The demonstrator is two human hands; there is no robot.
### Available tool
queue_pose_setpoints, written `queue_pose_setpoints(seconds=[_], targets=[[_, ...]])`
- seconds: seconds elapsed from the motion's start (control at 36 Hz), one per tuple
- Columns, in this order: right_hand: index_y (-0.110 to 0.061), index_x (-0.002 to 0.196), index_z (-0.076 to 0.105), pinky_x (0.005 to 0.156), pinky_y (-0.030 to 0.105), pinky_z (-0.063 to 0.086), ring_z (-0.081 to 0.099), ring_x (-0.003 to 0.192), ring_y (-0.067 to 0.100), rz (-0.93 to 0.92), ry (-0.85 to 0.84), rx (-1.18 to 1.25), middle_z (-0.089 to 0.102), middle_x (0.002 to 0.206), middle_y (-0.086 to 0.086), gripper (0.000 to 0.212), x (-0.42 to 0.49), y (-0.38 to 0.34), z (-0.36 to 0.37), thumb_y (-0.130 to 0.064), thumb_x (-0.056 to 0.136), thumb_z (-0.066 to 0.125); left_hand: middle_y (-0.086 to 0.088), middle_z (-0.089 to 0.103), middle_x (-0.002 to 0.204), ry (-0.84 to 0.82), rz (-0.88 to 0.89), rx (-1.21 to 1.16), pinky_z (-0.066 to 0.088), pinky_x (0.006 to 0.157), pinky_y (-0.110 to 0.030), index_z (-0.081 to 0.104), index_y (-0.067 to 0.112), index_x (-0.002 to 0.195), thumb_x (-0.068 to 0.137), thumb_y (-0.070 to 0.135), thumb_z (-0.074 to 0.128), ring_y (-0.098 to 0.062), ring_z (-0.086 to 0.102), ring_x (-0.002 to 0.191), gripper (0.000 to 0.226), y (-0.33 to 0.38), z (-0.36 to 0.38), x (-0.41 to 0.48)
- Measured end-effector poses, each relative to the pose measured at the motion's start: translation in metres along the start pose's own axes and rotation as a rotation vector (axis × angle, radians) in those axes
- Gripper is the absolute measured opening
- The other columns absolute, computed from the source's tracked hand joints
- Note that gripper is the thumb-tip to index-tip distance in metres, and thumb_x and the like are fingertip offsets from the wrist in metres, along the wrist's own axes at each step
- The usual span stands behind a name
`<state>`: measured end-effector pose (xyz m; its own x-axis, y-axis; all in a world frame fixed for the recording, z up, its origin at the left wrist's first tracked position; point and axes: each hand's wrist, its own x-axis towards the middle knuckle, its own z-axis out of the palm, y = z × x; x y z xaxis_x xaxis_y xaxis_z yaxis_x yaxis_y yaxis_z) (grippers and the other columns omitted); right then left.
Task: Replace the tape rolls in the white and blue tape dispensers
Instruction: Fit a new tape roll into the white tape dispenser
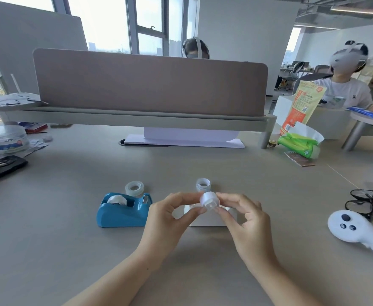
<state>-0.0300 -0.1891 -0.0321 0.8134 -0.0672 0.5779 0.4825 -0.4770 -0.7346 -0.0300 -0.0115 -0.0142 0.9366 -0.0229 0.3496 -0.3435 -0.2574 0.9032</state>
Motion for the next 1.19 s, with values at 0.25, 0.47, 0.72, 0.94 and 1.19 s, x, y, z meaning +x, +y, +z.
queue_pose_setpoints(seconds=[0.25, 0.47, 0.72, 0.94, 1.19], targets=[[-0.04, 0.108, 0.073, 0.089, 0.011, 0.043, 0.062, 0.102, 0.01, -0.076, 0.043, -0.019, 0.071, 0.097, -0.02, 0.032, -0.001, 0.005, 0.001, -0.035, 0.077, 0.079, 0.018, 0.079, 0.095, 0.033, -0.041, -0.058, 0.053, 0.099, -0.035, 0.078, 0.033, 0.093, 0.081, 0.018, 0.08, 0.001, 0.071, 0.099, 0.02, 0.007, -0.001, -0.002], [-0.035, 0.106, 0.072, 0.084, 0.023, 0.048, 0.061, 0.097, 0.0, -0.159, 0.071, -0.093, 0.073, 0.097, -0.027, 0.03, -0.001, -0.002, 0.001, -0.043, 0.077, 0.075, 0.015, 0.08, 0.091, 0.011, -0.067, -0.087, 0.053, 0.099, -0.036, 0.079, 0.03, 0.09, 0.077, 0.02, 0.083, 0.0, 0.073, 0.095, 0.017, 0.012, -0.001, -0.004], [-0.029, 0.109, 0.073, 0.08, 0.017, 0.048, 0.064, 0.088, 0.011, -0.234, 0.063, -0.073, 0.069, 0.096, -0.023, 0.035, 0.002, 0.003, 0.0, -0.027, 0.075, 0.08, 0.011, 0.081, 0.087, 0.001, -0.09, -0.124, 0.055, 0.094, -0.033, 0.08, 0.028, 0.088, 0.075, 0.016, 0.085, -0.003, 0.074, 0.091, 0.019, 0.012, -0.003, -0.003], [-0.02, 0.108, 0.075, 0.079, 0.029, 0.054, 0.066, 0.078, 0.014, -0.307, 0.11, -0.05, 0.068, 0.085, -0.01, 0.033, 0.001, 0.003, 0.0, -0.017, 0.075, 0.082, 0.004, 0.082, 0.085, -0.014, -0.145, -0.196, 0.057, 0.093, -0.036, 0.08, 0.025, 0.089, 0.073, 0.017, 0.086, -0.012, 0.076, 0.092, 0.019, 0.015, -0.004, -0.002], [-0.02, 0.108, 0.075, 0.08, 0.02, 0.049, 0.064, 0.076, 0.013, -0.315, 0.081, -0.069, 0.061, 0.09, -0.035, 0.032, 0.003, -0.001, 0.0, -0.02, 0.076, 0.08, 0.001, 0.082, 0.085, -0.028, -0.166, -0.266, 0.056, 0.091, -0.033, 0.08, 0.025, 0.09, 0.062, 0.036, 0.084, -0.015, 0.075, 0.092, 0.031, 0.013, -0.004, -0.001]])
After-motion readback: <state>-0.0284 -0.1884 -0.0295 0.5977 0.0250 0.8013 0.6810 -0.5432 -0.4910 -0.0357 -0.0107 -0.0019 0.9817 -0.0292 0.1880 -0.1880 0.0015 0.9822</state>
